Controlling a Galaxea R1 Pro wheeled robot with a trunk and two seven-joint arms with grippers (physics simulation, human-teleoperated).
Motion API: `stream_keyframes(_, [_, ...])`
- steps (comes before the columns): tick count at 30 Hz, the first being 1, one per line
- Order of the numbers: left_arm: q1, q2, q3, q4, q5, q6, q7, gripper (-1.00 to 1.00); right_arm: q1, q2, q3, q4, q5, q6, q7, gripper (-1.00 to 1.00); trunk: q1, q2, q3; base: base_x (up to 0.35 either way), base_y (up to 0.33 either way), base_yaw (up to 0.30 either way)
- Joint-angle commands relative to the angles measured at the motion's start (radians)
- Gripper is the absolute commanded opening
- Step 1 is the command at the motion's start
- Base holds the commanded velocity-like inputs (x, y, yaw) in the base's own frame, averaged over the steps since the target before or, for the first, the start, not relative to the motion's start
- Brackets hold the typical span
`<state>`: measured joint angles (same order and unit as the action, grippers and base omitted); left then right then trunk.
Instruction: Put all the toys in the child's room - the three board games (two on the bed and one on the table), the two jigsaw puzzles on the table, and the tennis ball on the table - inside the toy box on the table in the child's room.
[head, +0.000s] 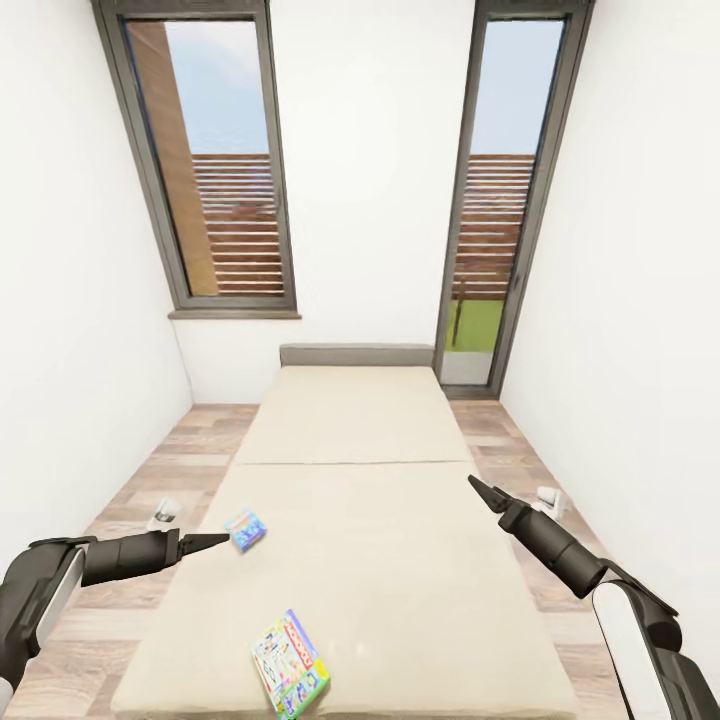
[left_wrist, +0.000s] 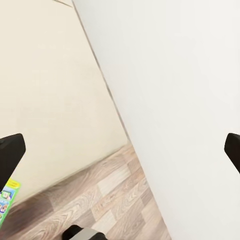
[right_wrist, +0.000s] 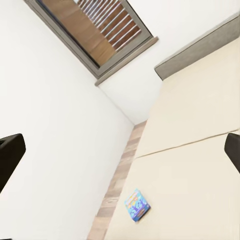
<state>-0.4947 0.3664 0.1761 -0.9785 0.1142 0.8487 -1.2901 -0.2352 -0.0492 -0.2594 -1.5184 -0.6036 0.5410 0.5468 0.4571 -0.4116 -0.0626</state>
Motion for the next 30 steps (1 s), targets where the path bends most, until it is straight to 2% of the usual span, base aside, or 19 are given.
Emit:
stream_keyframes(1, [-0.001,0.000,0.000,0.000,0.002,0.009,-0.002,1.00,-0.001,0.000,-0.001,0.000,-0.007,0.008,0.001,1.00,0.000,-0.002,-0.001,-0.085,-0.119,0.000])
stream_keyframes(7, [-0.001,0.000,-0.001,0.000,0.002,0.009,-0.002,1.00,-0.001,0.000,-0.001,0.000,-0.007,0.008,0.001,1.00,0.000,-0.002,0.009,-0.032,-0.200,0.000])
stream_keyframes(15, [-0.001,0.000,-0.001,0.000,0.001,0.009,-0.002,1.00,-0.001,0.000,-0.001,0.000,-0.007,0.008,0.001,1.00,0.000,-0.002,0.022,-0.022,-0.046,0.001])
stream_keyframes(22, [-0.001,0.000,-0.001,0.000,0.002,0.009,-0.002,1.00,-0.001,0.000,-0.001,0.000,-0.007,0.008,0.001,1.00,0.000,-0.002,0.034,-0.173,-0.041,0.054])
stream_keyframes(30, [-0.001,0.000,-0.001,0.000,0.002,0.009,-0.002,1.00,-0.001,0.000,-0.001,0.000,-0.007,0.008,0.001,1.00,0.000,-0.002,0.047,-0.152,-0.169,0.093])
